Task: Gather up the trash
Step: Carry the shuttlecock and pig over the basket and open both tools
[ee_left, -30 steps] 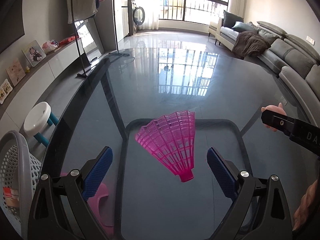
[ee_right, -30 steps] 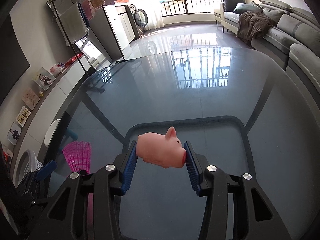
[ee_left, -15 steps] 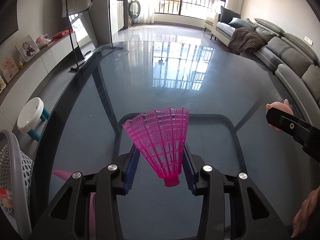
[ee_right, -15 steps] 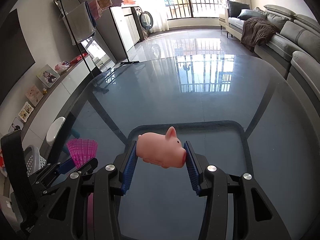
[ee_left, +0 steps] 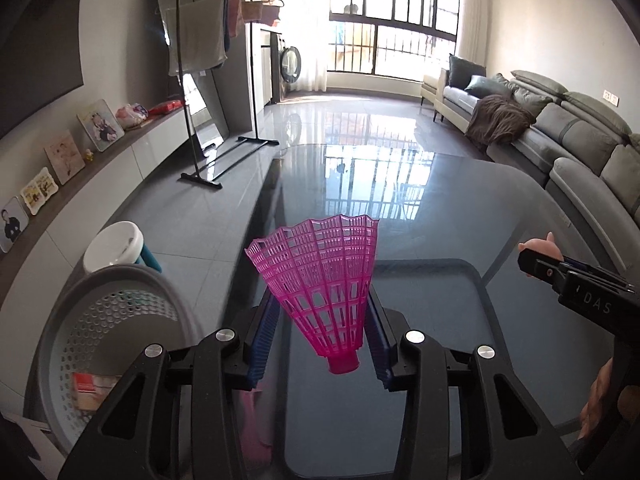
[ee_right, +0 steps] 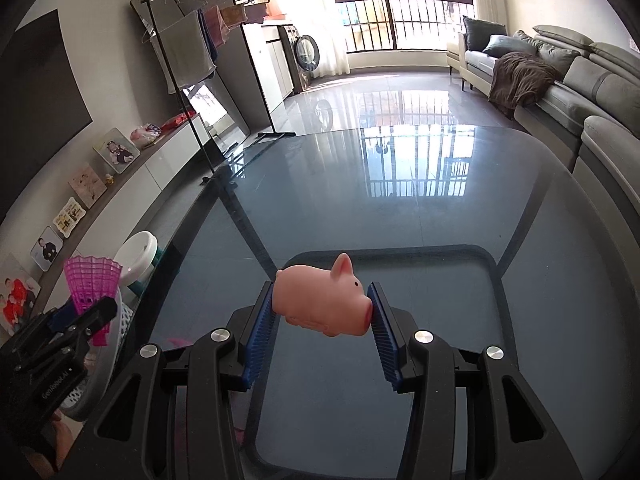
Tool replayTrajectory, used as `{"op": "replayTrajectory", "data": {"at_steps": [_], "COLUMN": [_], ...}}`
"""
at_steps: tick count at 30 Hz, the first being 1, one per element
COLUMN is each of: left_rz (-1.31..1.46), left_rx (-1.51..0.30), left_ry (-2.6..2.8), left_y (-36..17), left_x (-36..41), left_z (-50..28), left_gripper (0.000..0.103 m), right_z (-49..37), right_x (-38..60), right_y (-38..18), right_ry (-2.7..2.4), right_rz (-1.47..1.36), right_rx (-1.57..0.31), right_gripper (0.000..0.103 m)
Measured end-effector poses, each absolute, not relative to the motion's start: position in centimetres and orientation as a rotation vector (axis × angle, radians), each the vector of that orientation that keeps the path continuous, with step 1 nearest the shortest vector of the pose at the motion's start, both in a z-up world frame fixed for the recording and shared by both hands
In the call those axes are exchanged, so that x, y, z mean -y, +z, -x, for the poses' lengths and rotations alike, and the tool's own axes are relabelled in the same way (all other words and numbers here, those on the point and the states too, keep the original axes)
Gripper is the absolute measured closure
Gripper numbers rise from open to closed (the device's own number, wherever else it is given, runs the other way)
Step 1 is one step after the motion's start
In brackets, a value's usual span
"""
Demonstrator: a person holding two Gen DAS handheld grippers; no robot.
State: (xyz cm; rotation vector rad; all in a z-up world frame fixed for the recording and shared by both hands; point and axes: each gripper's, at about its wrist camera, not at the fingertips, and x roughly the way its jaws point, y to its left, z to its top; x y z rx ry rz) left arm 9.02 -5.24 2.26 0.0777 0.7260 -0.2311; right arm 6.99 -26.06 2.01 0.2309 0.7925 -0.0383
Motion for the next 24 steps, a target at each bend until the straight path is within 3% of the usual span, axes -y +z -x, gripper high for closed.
{"op": "replayTrajectory", "data": {"at_steps": [13, 24], "left_rz": [-0.051, -0.042], "left_rx": [-0.663, -0.645], "left_ry": [-0.169, -0.072], "left_y": [5.2, 4.9], "left_x": [-5.6, -9.1], "left_z": [-3.3, -2.2], "left_gripper": [0.062, 0.062], "right_z": [0.9, -1.2], "right_x": [16.4, 10.9], "right_y": [9.5, 7.2], "right_ry": [-0.002, 0.177], "right_rz": [-0.152, -0.128], "right_rx": [-0.710, -0.731], "right_gripper": [0.058, 0.058]}}
